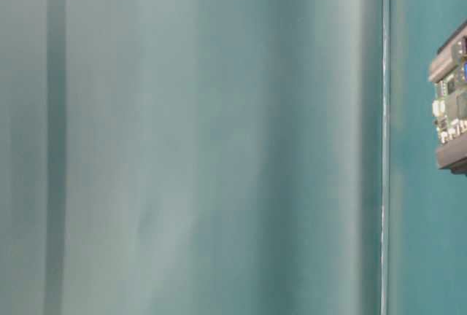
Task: Insert the USB into the fixed PCB.
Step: 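Lift and carry the USB plug with the right gripper toward the board's ports, then align the USB plug with the right-side USB port on the board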
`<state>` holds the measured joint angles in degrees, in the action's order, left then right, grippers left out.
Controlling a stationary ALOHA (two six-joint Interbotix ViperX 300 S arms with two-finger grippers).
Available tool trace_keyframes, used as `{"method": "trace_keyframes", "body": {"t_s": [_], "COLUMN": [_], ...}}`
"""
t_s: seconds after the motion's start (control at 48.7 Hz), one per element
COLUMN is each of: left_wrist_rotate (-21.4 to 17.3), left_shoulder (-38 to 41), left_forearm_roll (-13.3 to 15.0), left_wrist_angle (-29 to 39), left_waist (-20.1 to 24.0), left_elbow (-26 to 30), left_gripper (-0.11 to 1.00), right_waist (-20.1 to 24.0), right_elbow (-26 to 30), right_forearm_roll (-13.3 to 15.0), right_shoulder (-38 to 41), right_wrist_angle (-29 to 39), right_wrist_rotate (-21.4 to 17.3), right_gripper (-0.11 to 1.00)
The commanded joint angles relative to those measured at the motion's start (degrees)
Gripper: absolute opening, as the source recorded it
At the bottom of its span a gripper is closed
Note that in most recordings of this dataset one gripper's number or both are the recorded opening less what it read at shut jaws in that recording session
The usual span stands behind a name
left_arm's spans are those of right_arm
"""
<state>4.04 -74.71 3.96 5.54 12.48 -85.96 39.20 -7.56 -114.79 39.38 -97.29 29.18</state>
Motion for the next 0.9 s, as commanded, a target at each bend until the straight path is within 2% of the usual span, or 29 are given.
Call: {"method": "trace_keyframes", "body": {"t_s": [0.0,0.884], "left_wrist_rotate": [0.18,0.18], "left_shoulder": [0.44,0.44], "left_forearm_roll": [-0.18,-0.18], "left_wrist_angle": [-0.26,-0.26], "left_waist": [-0.09,-0.09], "left_elbow": [1.58,1.49], "left_gripper": [0.03,0.03], "right_waist": [-0.26,-0.97], "right_elbow": [0.79,0.70], "right_forearm_roll": [0.00,0.26], "right_shoulder": [-1.23,-1.32], "right_wrist_angle": [-0.97,-2.11], "right_wrist_rotate": [0.09,0.18], "right_gripper": [0.21,0.21]}}
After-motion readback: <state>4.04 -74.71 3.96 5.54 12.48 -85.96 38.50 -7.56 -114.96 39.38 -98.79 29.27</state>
